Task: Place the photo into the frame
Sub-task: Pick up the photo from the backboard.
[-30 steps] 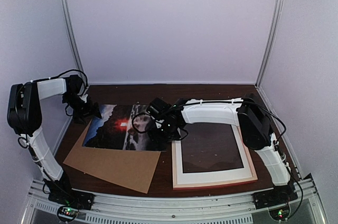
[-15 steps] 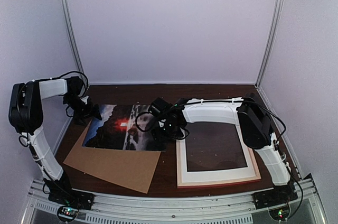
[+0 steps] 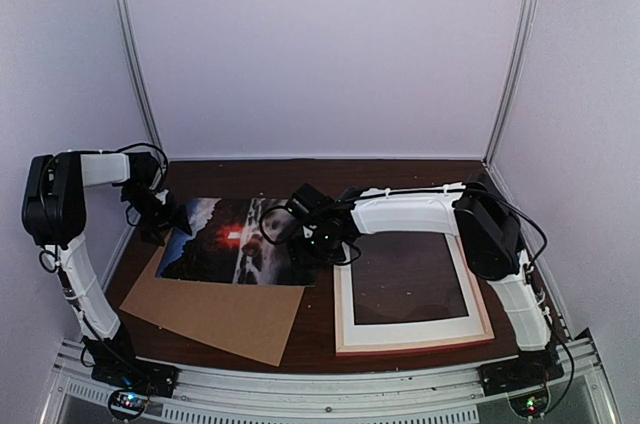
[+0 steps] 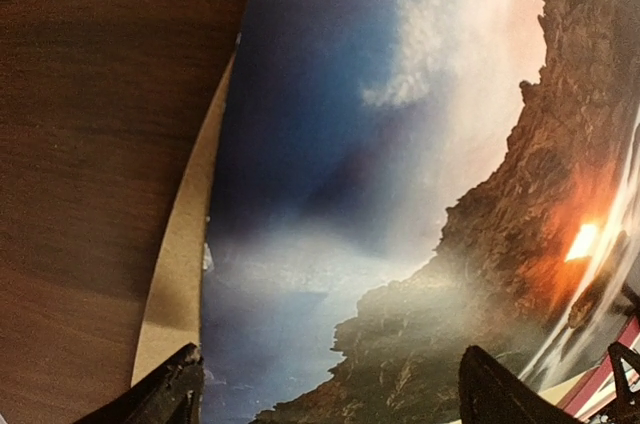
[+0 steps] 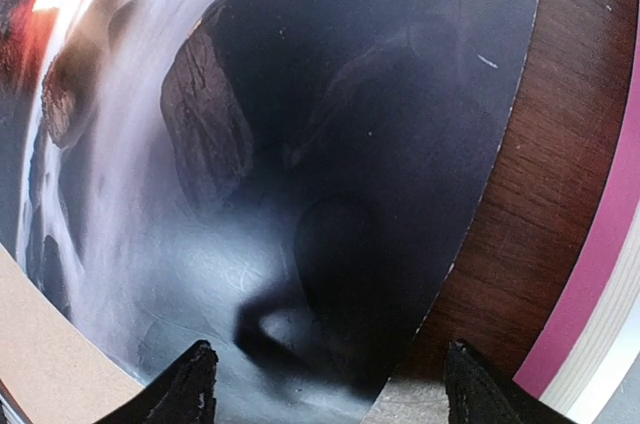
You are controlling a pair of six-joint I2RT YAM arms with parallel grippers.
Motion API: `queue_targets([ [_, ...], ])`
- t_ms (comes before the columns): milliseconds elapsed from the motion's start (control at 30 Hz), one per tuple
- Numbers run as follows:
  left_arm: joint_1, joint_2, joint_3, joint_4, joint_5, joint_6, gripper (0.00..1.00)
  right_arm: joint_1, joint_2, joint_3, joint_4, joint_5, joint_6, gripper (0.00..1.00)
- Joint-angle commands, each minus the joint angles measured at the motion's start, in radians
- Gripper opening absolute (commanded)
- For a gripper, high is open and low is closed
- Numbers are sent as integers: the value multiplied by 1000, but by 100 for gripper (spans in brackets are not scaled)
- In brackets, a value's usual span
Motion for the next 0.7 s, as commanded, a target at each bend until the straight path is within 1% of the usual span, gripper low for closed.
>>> queue_targets([
  [0, 8, 14, -5, -22, -43, 21, 89, -5, -8, -45, 40, -45, 41, 78],
  [133, 8, 24, -10, -23, -44, 22, 89, -5, -11, -61, 65, -60, 55, 77],
  [300, 9, 58, -11, -27, 10, 22, 87, -5, -15, -76, 92, -69, 76, 76],
  [467, 9, 55, -17, -25, 24, 19, 85, -6, -16, -99, 135, -87, 115, 74],
  [667, 9, 53, -36, -12, 81, 10, 82, -12, -29, -113, 176, -90, 151, 71],
])
